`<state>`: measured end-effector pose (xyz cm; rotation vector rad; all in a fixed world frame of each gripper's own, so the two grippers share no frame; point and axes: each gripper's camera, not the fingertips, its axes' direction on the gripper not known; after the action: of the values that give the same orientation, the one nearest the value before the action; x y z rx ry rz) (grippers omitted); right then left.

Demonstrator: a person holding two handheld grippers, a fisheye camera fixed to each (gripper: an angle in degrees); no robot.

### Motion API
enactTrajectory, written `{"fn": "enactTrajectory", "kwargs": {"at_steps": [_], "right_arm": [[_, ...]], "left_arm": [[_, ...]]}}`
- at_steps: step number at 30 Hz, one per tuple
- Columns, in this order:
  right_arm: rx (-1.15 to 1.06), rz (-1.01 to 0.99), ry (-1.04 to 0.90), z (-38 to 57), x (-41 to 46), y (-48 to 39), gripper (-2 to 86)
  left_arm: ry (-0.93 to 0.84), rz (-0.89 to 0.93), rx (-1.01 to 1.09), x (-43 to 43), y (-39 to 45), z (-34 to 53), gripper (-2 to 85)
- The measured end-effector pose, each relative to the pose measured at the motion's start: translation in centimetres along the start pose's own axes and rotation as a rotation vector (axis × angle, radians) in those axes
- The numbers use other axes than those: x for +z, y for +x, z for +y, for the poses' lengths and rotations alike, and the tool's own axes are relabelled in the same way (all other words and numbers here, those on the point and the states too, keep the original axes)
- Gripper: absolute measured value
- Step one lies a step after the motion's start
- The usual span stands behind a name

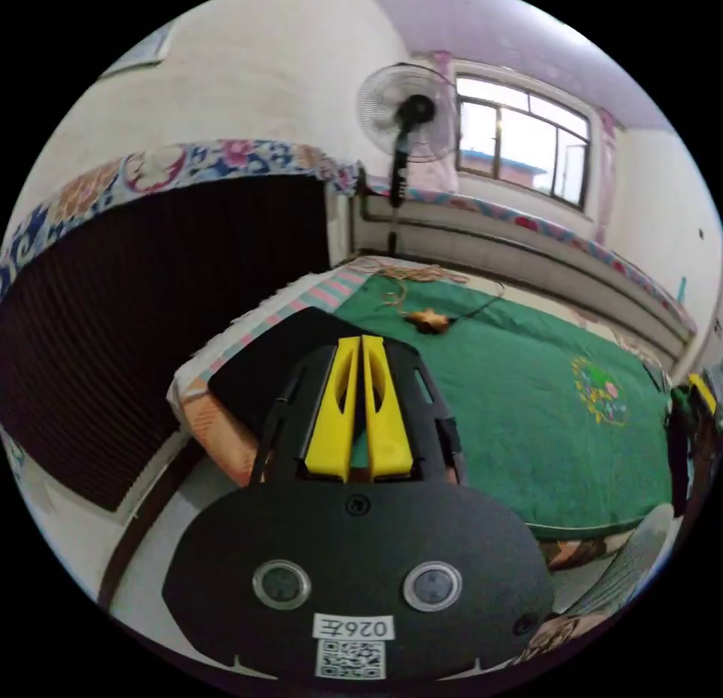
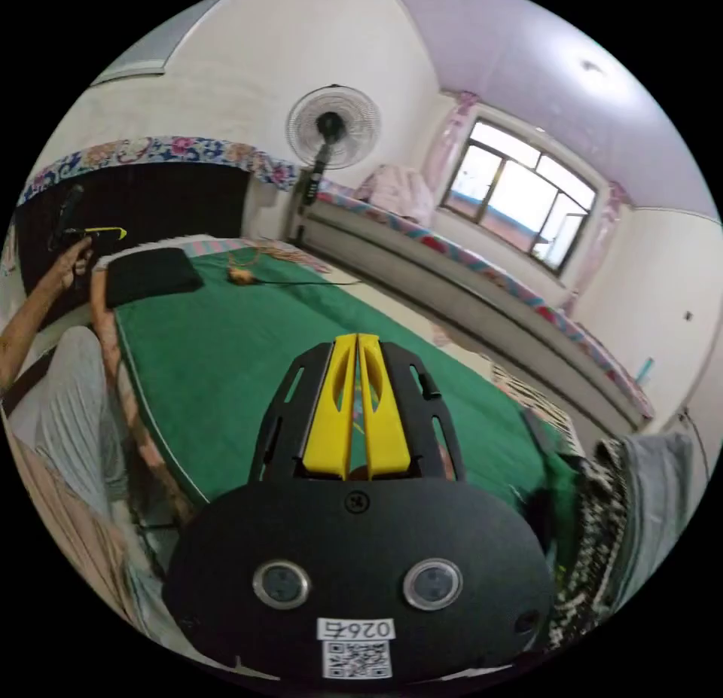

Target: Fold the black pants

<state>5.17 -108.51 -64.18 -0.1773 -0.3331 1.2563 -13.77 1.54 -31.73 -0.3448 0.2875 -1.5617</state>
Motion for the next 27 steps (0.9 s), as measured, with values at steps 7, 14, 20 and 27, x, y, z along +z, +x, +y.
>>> {"fn": "enactTrajectory", "kwargs": {"at_steps": [7,14,20,27], "right_arm": [[0.007,-0.453,-0.091,-10.8,17.3,-16.7,-1.2],[-0.005,-0.638,-0.169,-17.6,30.1,-32.0,-0.8],[-0.074,-0.582,-0.185,-21.7,39.3,-40.7,5.9],[0.057,-0.665,-0.458,-23.0,51.5,-45.2,11.5]], "left_arm": [[0.013,0.11,-0.672,2.8,-29.1,0.2,11.2],[-0.129,0.035,-0.77,9.4,-39.8,2.2,18.8],[-0.165,0.179,-0.907,13.1,-48.5,1.8,18.4],[-0.21,0.07,-0.868,13.4,-53.0,-0.8,15.9]]}}
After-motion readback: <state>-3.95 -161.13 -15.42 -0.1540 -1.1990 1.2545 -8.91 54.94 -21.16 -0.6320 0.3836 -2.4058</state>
